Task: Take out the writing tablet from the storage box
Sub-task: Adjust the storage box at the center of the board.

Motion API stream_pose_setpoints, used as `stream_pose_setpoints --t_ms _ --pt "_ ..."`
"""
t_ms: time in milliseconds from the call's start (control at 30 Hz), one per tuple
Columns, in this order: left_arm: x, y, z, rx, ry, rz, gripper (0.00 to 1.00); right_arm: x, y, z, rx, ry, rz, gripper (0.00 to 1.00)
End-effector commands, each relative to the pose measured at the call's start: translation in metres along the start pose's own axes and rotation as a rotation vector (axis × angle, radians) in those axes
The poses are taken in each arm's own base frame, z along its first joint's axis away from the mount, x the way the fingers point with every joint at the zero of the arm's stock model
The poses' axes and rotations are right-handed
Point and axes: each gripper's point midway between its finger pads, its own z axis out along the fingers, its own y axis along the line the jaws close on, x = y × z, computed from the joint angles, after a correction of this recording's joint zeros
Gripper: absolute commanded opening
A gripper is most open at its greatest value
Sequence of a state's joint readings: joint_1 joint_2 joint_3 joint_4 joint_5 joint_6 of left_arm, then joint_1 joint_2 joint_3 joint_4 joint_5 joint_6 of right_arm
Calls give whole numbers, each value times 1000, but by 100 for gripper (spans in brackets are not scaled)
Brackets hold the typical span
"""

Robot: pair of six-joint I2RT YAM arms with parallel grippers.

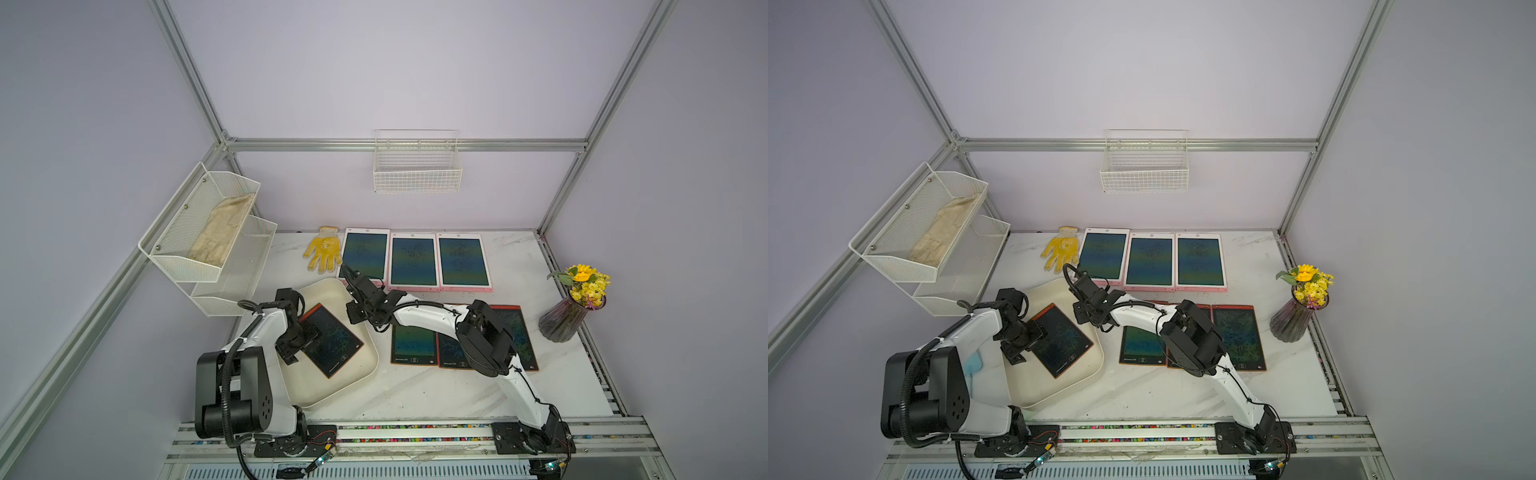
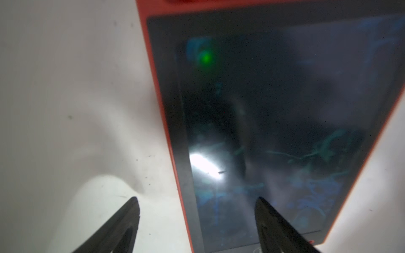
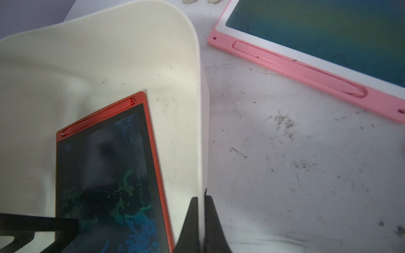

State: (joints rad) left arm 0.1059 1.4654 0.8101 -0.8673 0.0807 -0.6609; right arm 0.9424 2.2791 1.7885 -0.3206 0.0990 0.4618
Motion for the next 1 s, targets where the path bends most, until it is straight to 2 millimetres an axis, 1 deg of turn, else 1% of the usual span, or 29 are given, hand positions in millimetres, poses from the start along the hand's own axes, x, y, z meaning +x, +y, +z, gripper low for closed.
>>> stream_pose_setpoints --t_ms 0,200,267,400,467,567,667,800,967 --pt "-13 -15 -15 2 -31 44 82 -47 13 -27 -45 -160 63 0" --pt "-21 -15 -7 -30 -31 41 82 -43 16 -25 -53 -166 65 0" --pt "-22 -16 -1 -30 -23 39 82 -43 19 -25 -71 -163 64 0" --pt "-19 -26 10 2 -5 53 81 -45 25 -25 -99 -162 54 0" --pt "-19 -35 13 48 -10 58 81 -46 28 -25 -112 -163 54 0" --pt "-20 -53 11 158 -29 63 80 -45 33 -22 -136 -153 51 0" --pt "-22 -69 3 253 -56 79 80 -42 39 -19 -165 -139 47 0" --pt "-28 -77 -7 308 -110 94 81 -39 46 -16 -196 -116 40 0" --pt "-29 -85 -7 365 -126 120 80 -34 52 -11 -220 -90 35 0"
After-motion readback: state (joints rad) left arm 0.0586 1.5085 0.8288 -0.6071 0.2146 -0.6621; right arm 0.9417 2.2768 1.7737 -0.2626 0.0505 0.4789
